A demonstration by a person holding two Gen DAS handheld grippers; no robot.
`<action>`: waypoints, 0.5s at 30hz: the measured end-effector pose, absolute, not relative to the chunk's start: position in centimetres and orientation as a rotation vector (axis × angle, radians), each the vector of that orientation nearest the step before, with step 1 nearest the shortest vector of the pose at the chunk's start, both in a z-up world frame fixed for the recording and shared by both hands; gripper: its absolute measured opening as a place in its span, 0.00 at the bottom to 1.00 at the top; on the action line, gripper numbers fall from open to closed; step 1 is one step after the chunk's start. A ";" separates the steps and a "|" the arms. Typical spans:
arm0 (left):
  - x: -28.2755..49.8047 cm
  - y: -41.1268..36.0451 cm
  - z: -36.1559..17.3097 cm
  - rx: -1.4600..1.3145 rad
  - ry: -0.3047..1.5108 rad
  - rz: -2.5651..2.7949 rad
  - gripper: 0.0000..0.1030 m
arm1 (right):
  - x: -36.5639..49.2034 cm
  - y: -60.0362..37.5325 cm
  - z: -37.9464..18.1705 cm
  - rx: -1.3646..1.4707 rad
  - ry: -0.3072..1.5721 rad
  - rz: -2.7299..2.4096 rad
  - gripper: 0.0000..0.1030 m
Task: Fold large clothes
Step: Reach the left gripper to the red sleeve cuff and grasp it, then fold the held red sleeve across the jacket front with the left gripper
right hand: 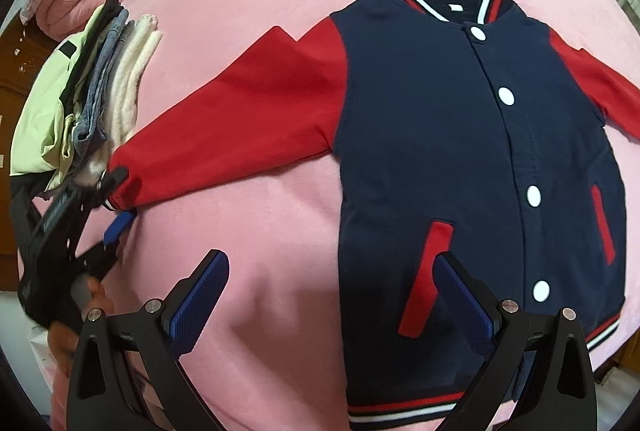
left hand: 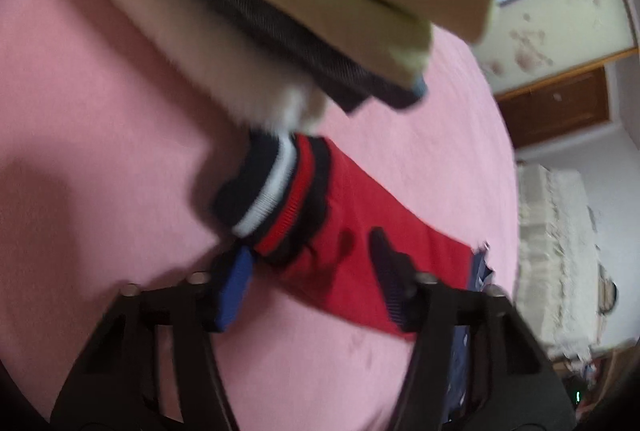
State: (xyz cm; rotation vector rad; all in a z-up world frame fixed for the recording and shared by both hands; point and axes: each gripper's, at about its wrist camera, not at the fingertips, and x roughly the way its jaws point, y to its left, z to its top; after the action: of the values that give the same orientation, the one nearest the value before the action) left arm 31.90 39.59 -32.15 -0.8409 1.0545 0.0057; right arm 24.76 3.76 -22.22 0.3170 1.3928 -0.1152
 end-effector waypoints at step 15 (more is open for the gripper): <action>29.9 23.5 -22.0 -0.441 0.840 0.083 0.23 | 24.5 -4.1 -20.9 0.332 1.336 -0.037 1.00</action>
State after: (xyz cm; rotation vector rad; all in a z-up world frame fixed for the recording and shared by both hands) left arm 29.92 23.46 -22.01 -0.4410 0.8404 0.0826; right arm 24.47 -4.15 -20.86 0.3317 1.3364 -0.0367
